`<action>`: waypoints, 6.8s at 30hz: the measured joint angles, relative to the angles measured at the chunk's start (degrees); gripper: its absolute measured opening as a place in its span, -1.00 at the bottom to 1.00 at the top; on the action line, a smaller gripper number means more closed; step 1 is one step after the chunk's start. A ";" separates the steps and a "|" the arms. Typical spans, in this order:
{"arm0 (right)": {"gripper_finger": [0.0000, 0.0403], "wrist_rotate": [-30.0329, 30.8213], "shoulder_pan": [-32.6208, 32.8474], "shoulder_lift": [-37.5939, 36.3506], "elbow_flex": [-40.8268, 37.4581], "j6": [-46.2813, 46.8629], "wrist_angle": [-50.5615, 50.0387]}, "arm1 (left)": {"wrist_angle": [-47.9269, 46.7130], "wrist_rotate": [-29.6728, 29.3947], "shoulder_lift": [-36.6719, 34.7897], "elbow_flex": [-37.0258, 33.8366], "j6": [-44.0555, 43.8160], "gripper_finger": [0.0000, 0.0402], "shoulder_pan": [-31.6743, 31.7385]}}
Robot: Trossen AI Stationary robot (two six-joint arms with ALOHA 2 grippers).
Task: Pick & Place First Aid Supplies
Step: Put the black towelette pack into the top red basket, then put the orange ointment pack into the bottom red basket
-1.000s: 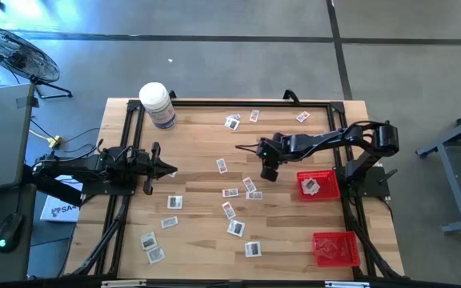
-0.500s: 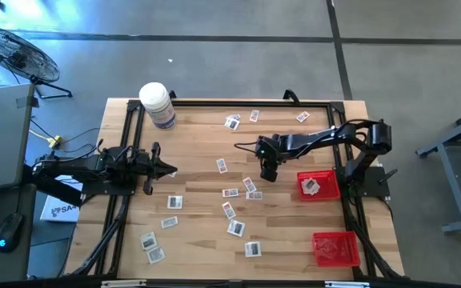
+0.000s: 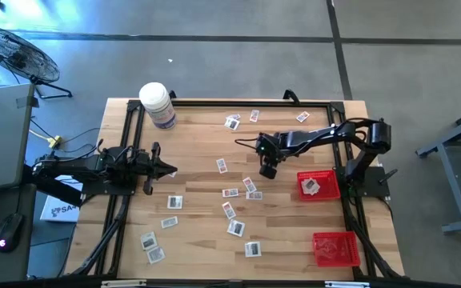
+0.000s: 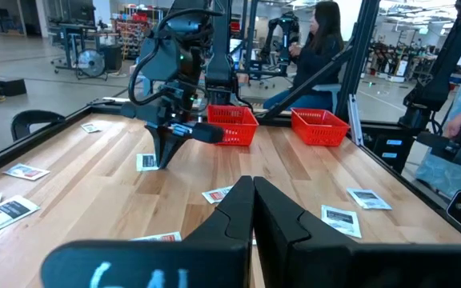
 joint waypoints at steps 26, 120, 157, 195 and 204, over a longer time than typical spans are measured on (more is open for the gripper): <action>-1.00 -8.83 11.65 -27.40 -0.31 22.23 -19.88 | 0.00 0.00 0.00 -0.01 0.01 -1.00 0.01; -0.96 24.49 -25.53 -7.86 -12.04 42.99 21.06 | 0.00 0.00 0.00 -0.01 0.02 -1.00 0.01; -0.98 14.86 -19.05 -3.67 -11.76 42.43 19.27 | 0.00 0.00 0.00 0.00 0.02 -1.00 0.02; -0.38 5.54 -1.84 -12.63 -12.17 35.68 17.12 | 0.02 0.00 0.00 -0.02 0.02 -1.00 0.00; -0.41 -0.12 0.39 -12.66 -12.15 45.37 15.38 | 0.00 0.00 0.00 0.00 0.02 -1.00 0.02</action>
